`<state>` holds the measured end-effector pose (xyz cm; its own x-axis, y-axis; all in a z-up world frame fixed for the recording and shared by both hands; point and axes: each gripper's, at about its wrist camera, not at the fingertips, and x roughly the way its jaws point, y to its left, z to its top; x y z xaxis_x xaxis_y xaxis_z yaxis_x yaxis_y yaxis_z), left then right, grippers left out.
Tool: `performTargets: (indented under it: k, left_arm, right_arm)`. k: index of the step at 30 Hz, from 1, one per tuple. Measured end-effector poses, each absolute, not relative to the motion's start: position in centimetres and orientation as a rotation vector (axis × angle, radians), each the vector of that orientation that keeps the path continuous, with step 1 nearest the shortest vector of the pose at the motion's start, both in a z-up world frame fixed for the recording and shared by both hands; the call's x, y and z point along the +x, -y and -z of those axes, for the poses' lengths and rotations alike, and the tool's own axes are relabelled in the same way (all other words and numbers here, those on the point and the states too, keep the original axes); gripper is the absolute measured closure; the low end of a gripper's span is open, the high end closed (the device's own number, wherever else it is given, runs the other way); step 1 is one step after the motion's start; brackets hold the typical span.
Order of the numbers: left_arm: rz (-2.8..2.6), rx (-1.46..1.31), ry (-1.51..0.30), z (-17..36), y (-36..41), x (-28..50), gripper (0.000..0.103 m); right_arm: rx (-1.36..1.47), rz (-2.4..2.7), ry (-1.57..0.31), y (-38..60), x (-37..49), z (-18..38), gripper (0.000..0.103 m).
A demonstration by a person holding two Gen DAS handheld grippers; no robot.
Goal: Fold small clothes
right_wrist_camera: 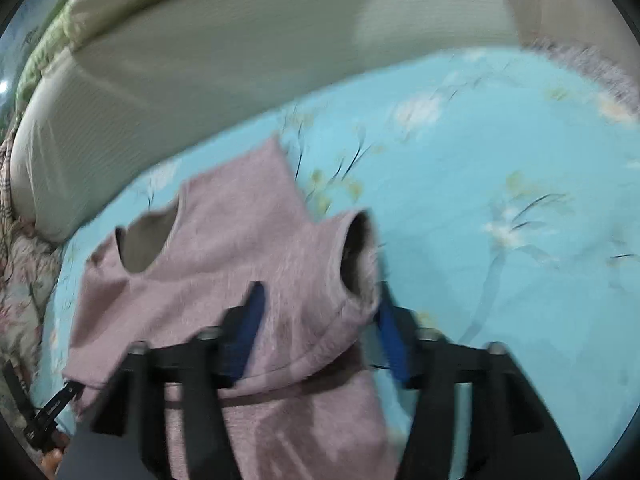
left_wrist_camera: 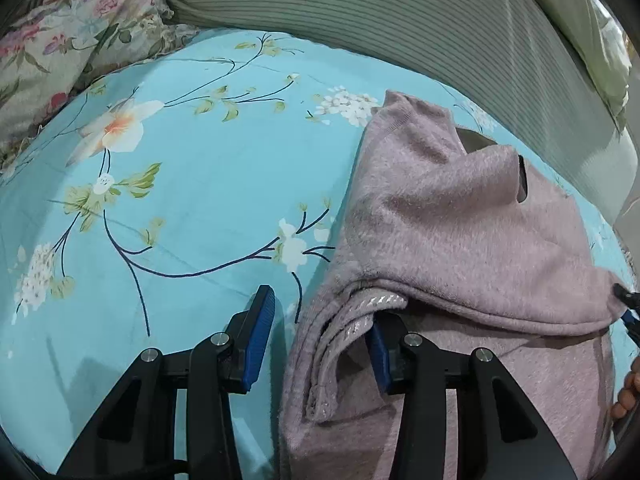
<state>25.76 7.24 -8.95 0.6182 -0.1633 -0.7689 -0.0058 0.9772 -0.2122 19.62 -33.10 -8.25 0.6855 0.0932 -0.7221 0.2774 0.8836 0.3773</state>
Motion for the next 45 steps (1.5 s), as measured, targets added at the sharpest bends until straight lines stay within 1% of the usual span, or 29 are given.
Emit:
performTargets:
  k: [3,4,6,8,9,11,14,17,20,22,26,30,33,36,40,45]
  left_arm:
    - [0.087,-0.218,-0.889,9.1,-7.4,25.5,0.058]
    - [0.084,-0.222,-0.884,9.1,-7.4,25.4,0.058]
    - [0.073,-0.230,-0.873,9.1,-7.5,25.3,0.058]
    - [0.064,-0.251,-0.868,9.1,-7.7,25.2,0.057]
    - [0.064,-0.263,-0.869,9.2,-7.9,25.3,0.057]
    - [0.068,-0.273,-0.871,9.2,-8.0,25.4,0.057]
    - [0.073,-0.267,-0.867,9.3,-8.0,25.3,0.057]
    - [0.087,-0.283,-0.861,9.4,-8.2,25.3,0.057]
    - [0.098,-0.298,-0.856,9.5,-8.4,25.4,0.056]
    - [0.105,-0.314,-0.852,9.6,-8.6,25.4,0.056]
    - [0.117,-0.356,-0.842,9.7,-9.1,25.6,0.056]
    - [0.131,-0.400,-0.830,9.8,-9.6,25.6,0.056]
    - [0.133,-0.447,-0.811,9.8,-10.3,25.3,0.056]
    - [0.128,-0.483,-0.797,9.7,-10.9,25.0,0.056]
    - [0.129,-0.478,-0.802,9.3,-10.9,24.6,0.056]
    - [0.115,-0.448,-0.845,8.9,-11.0,24.1,0.056]
  right_arm:
    - [0.489,-0.088,-0.772,31.0,20.5,5.4,0.039]
    - [0.488,-0.191,-0.790,29.6,21.8,4.8,0.037]
    - [0.485,-0.410,-0.839,26.0,25.3,4.0,0.036]
    - [0.459,-0.613,-0.889,21.5,29.5,3.8,0.032]
    - [0.428,-0.687,-0.909,19.1,31.8,3.9,0.032]
    - [0.358,-0.787,-0.977,14.7,35.8,4.5,0.028]
    - [0.275,-0.882,-1.096,8.9,41.5,6.3,0.028]
    - [0.149,-0.920,-1.226,4.7,45.2,8.8,0.028]
    - [-0.015,-0.944,-1.344,1.6,46.1,11.4,0.027]
    - [-0.017,-1.099,-1.388,-0.1,45.0,11.8,0.026]
    - [0.101,-1.287,-1.333,-2.7,44.1,11.2,0.026]
    - [0.367,-1.336,-1.252,-5.1,46.5,11.4,0.026]
    - [0.538,-1.235,-1.225,-5.8,48.3,12.1,0.026]
    - [0.537,-1.140,-1.220,-5.3,48.1,12.3,0.026]
    - [0.446,-1.002,-1.154,-2.3,45.9,10.5,0.026]
    - [0.440,-0.871,-1.054,6.3,41.4,8.4,0.026]
